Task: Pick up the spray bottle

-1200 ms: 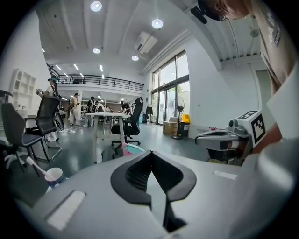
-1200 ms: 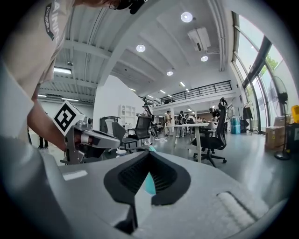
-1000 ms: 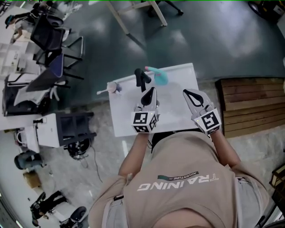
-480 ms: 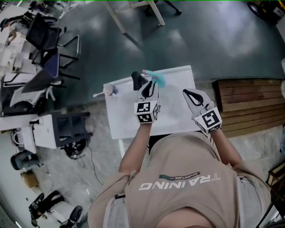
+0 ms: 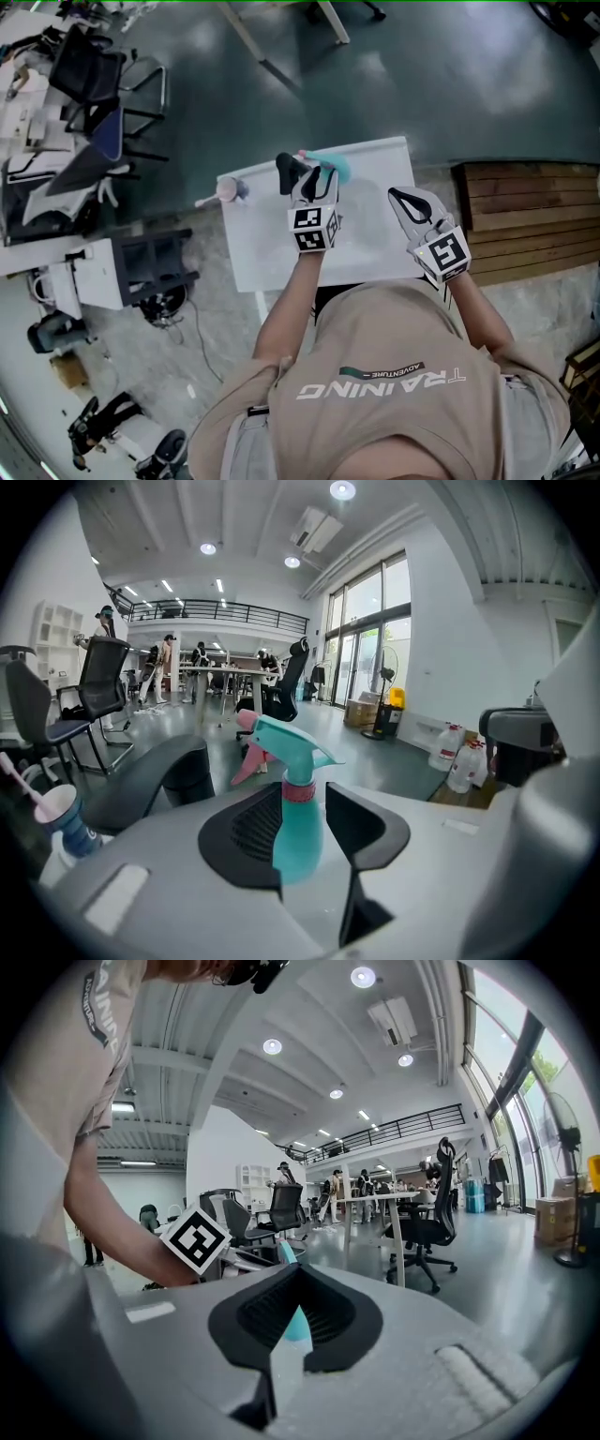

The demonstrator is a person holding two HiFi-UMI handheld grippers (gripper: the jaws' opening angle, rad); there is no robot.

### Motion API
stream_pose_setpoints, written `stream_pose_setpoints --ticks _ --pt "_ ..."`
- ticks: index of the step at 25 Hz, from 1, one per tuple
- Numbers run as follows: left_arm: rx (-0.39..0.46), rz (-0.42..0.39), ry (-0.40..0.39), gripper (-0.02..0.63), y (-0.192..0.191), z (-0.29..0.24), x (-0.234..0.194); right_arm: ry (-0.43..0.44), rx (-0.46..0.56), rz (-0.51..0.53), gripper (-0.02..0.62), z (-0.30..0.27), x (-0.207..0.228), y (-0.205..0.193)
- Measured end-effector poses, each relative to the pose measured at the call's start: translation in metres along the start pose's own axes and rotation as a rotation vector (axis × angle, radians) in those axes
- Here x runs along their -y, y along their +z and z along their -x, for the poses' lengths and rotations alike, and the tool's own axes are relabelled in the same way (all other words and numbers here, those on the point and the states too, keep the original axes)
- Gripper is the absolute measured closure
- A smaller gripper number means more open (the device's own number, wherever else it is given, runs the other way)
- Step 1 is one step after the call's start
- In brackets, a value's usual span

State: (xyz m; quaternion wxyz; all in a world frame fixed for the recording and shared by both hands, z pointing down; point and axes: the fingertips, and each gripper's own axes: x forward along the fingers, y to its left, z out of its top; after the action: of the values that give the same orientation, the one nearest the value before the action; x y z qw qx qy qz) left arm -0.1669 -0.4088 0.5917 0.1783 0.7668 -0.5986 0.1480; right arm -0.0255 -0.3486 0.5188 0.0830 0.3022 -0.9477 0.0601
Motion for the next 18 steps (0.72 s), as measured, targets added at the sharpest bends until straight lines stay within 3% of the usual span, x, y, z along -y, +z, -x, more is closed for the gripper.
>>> stream_pose_setpoints --ticks 10,18 --pt "-0.001 0.0 0.008 0.426 0.003 -0.02 -0.008 -0.021 -0.003 -0.039 0.594 0.006 0.004 -0.007" --pt "0.048 -0.006 -0.014 0.422 0.015 -0.032 -0.005 -0.027 -0.03 -0.053 0.594 0.009 0.009 -0.012"
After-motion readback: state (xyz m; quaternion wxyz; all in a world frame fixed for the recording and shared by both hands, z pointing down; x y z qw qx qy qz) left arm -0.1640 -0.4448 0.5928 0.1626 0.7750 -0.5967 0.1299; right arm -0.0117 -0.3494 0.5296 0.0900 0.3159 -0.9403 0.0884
